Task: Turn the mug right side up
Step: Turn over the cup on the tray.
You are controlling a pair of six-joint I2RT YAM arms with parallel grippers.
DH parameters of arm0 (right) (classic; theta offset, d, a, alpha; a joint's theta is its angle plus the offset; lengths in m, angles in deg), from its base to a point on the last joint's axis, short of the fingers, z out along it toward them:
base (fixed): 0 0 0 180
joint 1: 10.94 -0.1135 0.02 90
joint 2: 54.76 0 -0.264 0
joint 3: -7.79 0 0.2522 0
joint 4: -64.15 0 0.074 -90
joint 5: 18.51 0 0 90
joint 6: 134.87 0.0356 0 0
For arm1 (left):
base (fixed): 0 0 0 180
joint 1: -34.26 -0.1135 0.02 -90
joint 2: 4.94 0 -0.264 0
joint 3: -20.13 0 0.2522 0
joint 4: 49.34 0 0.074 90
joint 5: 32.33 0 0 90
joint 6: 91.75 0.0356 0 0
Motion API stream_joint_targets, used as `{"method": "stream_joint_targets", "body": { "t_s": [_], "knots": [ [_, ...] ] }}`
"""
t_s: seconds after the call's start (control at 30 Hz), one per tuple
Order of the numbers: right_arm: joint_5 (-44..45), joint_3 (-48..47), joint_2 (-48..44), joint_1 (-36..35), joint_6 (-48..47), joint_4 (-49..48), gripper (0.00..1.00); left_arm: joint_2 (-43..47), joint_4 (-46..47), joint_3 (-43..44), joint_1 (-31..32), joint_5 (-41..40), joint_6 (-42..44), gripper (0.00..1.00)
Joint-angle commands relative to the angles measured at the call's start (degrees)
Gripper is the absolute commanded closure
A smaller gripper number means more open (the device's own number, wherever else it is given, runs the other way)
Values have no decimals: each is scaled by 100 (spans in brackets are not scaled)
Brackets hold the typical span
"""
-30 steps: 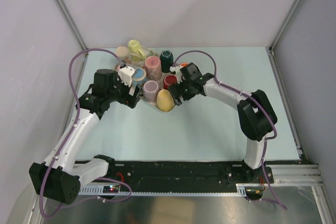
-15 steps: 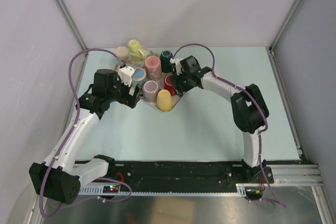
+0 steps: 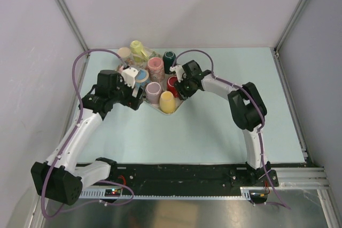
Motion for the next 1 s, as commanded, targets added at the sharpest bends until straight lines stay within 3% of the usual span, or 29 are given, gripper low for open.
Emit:
{"method": "stream_joint_targets", "body": {
  "t_s": [0.0,0.13,0.2,0.33,0.5,0.6,0.77,0.97],
  "knots": [
    [-19,-249,112,53,-260,-208,59,-69,64,200,0,129,-23,0],
    [39,-173,51,-21,-461,-193,89,-148,68,268,11,131,46,0],
    [61,-75,-116,-24,-499,-192,97,-200,64,322,12,192,121,0],
    [-86,286,-777,75,-413,-120,100,-245,68,384,44,447,424,0],
    [-873,632,-1790,249,-328,347,100,-251,125,420,140,724,1072,0],
    [-1432,733,-2157,500,-198,673,100,-249,508,255,334,418,1613,1],
    [-3298,799,-2340,1295,337,1148,100,-181,2143,-286,717,148,2265,1],
    [-5551,1060,-2256,1825,551,1459,100,-335,4763,-1135,1401,99,3469,0]
  ]
}}
